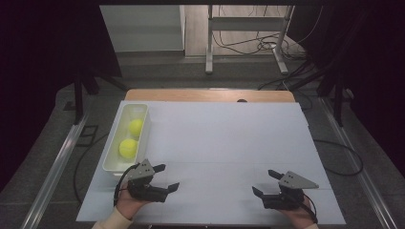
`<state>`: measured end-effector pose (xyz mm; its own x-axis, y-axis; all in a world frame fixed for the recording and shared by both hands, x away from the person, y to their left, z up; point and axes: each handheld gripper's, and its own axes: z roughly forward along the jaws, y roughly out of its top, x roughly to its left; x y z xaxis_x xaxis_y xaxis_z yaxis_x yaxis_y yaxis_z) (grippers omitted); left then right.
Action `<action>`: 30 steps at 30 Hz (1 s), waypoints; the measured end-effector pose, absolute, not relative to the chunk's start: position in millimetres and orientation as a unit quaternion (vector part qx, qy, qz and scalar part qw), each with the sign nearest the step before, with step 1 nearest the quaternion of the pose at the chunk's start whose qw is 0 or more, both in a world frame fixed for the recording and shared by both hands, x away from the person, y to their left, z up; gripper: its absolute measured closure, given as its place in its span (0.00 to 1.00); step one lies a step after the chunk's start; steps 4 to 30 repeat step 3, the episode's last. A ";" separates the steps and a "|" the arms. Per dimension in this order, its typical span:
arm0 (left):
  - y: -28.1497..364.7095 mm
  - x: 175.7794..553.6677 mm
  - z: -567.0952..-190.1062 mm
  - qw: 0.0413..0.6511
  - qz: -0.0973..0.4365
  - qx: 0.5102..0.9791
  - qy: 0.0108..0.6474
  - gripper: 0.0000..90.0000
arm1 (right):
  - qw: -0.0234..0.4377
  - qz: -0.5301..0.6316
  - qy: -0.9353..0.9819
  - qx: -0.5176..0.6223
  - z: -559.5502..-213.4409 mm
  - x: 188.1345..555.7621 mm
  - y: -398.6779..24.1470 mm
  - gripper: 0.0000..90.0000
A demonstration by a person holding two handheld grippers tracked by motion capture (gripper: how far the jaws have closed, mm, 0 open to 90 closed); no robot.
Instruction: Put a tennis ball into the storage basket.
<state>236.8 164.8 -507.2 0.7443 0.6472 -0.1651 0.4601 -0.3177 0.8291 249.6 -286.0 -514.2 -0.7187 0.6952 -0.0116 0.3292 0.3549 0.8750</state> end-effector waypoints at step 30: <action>165.6 236.9 -507.0 0.474 0.100 0.804 0.344 0.16 | 0.195 0.470 0.800 0.318 -513.9 249.4 -285.8 0.15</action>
